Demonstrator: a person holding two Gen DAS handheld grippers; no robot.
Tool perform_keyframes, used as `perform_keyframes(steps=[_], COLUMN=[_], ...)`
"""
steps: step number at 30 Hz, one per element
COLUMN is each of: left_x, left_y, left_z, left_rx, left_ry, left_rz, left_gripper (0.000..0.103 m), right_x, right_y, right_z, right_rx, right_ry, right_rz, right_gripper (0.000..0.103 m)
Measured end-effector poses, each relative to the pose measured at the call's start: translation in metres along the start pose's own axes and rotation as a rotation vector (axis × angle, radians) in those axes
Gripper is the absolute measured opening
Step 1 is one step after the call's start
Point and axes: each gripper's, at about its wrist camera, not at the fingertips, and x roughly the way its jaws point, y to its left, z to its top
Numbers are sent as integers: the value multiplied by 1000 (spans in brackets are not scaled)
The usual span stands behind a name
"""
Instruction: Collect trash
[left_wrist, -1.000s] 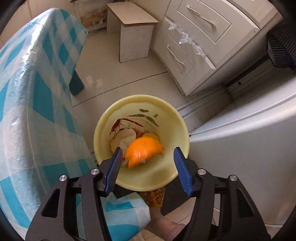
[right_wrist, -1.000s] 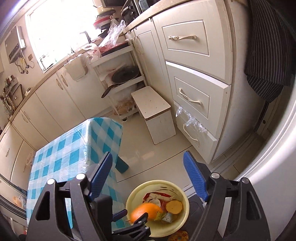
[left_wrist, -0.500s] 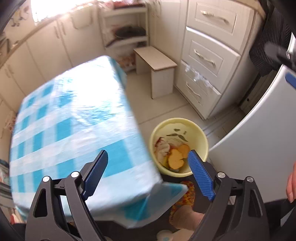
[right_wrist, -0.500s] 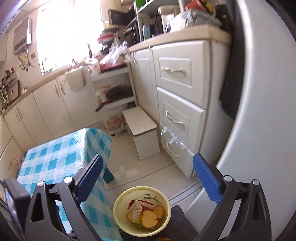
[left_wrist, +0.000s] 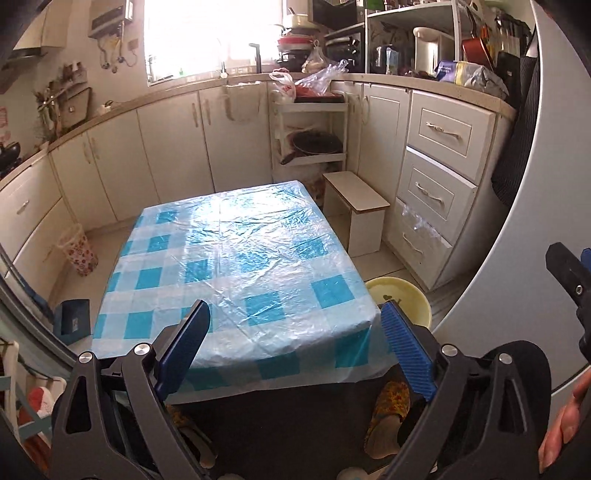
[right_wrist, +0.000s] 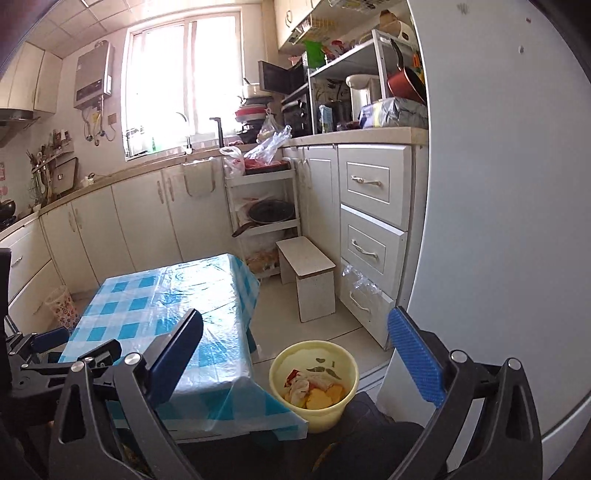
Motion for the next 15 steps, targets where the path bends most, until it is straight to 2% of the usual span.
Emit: perform_keyframes(steps=[4, 8, 15], left_x=[-33, -54, -74], left_y=[12, 19, 27], left_z=[-10, -22, -35], left_rx=[-7, 2, -13], left_ry=[-36, -18, -5], left_rz=[18, 46, 23], left_gripper=[95, 95, 95], right_x=[-27, -46, -66], right_y=[16, 23, 17], right_z=[0, -4, -13], right_rx=[-3, 15, 60], right_ry=[0, 2, -5], right_rz=[30, 44, 9], right_gripper=[96, 96, 96])
